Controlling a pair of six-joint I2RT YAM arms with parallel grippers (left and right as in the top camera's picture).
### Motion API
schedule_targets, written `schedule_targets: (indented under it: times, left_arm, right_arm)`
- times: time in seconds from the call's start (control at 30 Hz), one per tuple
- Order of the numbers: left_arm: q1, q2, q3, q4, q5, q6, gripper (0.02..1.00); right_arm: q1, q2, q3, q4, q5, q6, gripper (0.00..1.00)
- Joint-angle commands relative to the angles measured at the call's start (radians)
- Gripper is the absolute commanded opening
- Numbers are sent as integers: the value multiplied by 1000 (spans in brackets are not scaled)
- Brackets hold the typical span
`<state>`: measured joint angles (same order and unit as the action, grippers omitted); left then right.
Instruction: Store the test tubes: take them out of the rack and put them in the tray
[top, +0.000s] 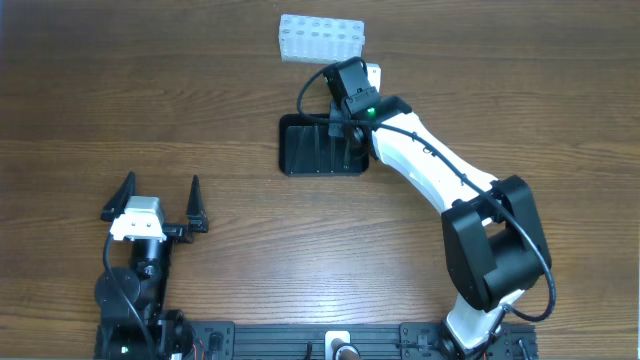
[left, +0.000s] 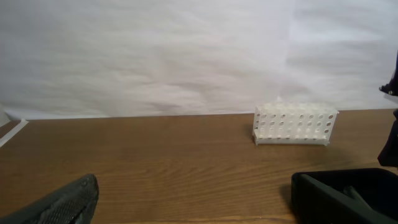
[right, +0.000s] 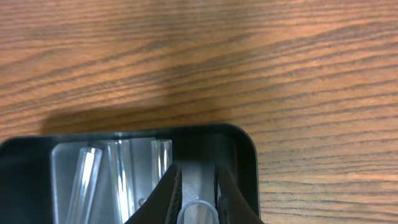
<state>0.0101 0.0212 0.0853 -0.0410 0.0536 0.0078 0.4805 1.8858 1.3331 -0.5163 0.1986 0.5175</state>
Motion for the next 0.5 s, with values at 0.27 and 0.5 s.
schedule_targets:
  times: [0.27,0.5]
  left_arm:
    - [6,-10,-5,2,10,14,1000]
    - [6,-10,-5,2,10,14,1000]
  right_arm:
    - [-1,27,-21,19,9,9,150]
    - [-1,84,-21,45,8,9,218]
